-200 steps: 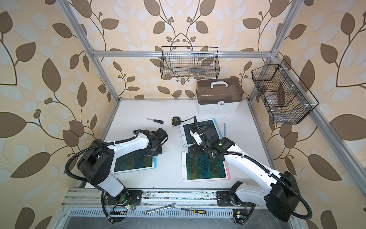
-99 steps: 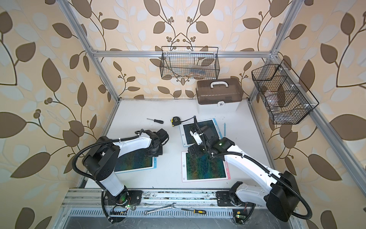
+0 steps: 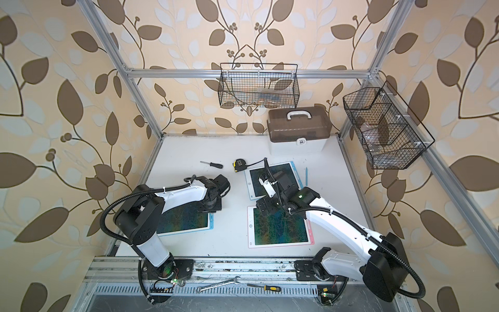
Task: Place the stylus back onto the writing tablet
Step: Place the stylus on the writing tablet.
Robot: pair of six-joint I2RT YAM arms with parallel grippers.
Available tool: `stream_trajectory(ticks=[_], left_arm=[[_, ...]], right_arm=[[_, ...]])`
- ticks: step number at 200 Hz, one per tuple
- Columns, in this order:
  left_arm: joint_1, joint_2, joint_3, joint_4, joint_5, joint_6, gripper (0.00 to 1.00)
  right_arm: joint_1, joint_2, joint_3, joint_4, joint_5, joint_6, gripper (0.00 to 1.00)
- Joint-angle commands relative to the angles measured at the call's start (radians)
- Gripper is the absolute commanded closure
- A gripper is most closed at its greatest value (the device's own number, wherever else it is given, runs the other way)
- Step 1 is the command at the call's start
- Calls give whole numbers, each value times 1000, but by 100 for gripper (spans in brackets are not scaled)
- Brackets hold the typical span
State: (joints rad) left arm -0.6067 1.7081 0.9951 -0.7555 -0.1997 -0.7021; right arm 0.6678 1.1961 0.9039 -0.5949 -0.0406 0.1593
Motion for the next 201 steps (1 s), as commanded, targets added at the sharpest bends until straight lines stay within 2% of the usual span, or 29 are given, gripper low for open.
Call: stream_trajectory(ticks=[1,49,166,201], left_arm=[[8,16,17,47,27,16,83],[8,-8,3,64,42,11,79],[8,-38,11,39,27,3,80],[8,-50,7,39,29,0,77]], right_arm=[[11,16,43,-16,10,-10,2],[16,24,49,-17,10,-12,1],[21,30,49,-16,6,-13,2],[23,28,46,-16,12,-13,1]])
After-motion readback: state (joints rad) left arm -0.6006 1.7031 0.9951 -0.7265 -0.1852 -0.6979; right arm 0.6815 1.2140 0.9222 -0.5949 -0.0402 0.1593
